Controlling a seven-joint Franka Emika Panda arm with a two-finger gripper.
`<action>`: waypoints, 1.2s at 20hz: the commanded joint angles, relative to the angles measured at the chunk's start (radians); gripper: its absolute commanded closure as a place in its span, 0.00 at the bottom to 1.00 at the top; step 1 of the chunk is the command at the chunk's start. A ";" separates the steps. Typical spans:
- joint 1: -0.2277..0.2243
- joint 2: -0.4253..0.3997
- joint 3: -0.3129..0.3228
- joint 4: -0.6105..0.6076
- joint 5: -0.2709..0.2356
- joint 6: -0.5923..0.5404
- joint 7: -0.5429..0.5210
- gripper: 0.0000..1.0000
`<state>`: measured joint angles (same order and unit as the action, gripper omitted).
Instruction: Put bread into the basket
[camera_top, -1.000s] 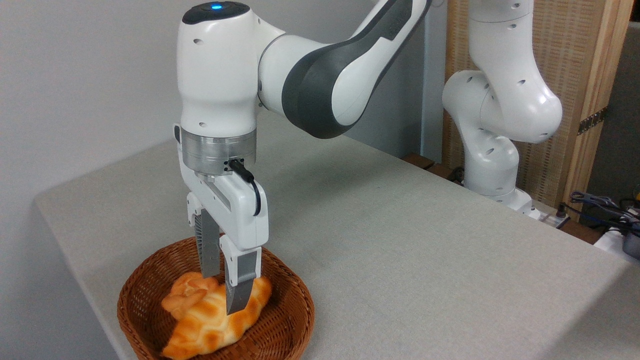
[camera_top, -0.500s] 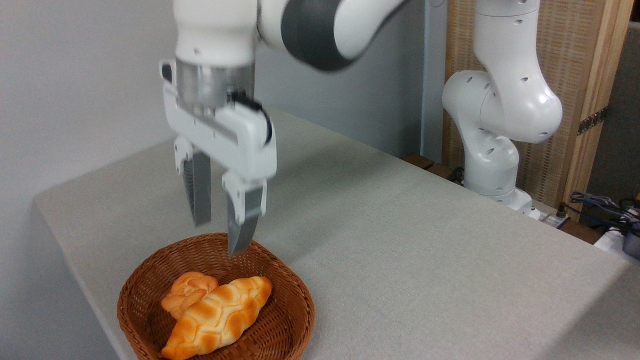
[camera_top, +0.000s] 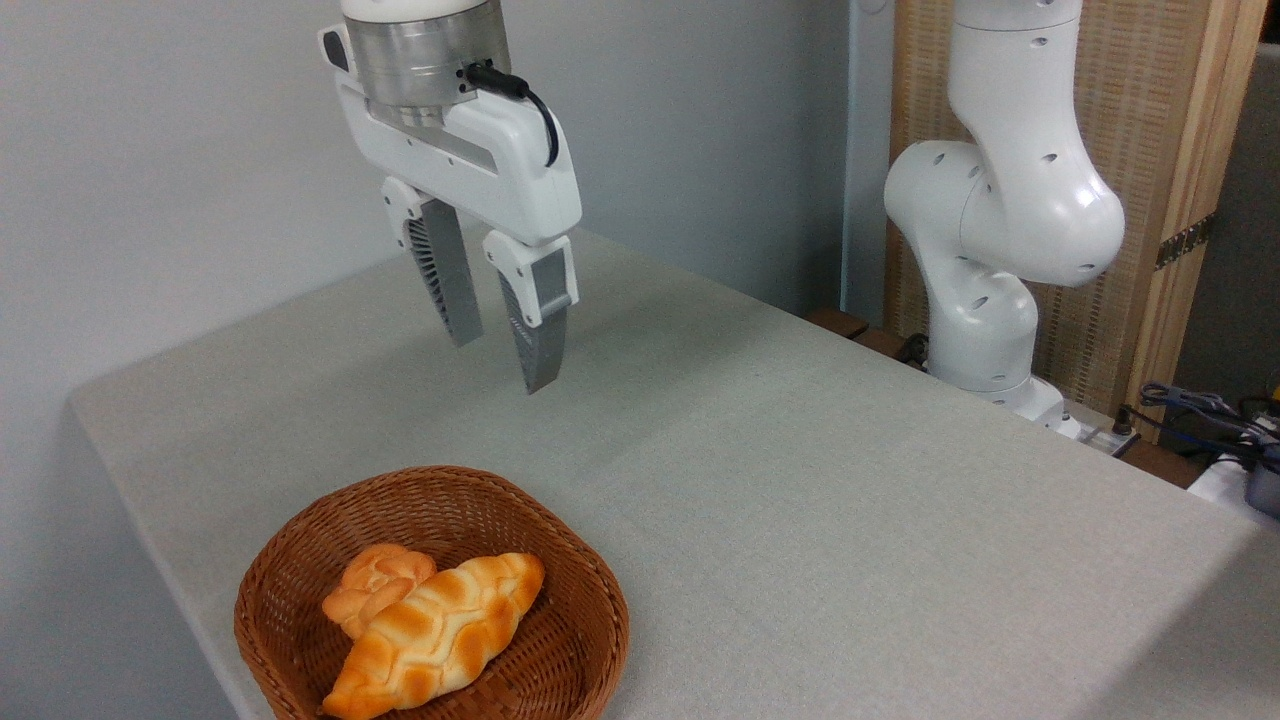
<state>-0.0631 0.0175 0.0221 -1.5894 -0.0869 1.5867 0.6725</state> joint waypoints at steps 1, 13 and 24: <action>-0.015 0.009 0.007 0.026 0.059 -0.060 -0.005 0.00; -0.030 0.007 0.027 0.025 0.090 -0.013 0.075 0.00; -0.029 0.007 0.025 0.023 0.093 0.009 0.067 0.00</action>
<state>-0.0852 0.0180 0.0396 -1.5797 -0.0085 1.5830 0.7352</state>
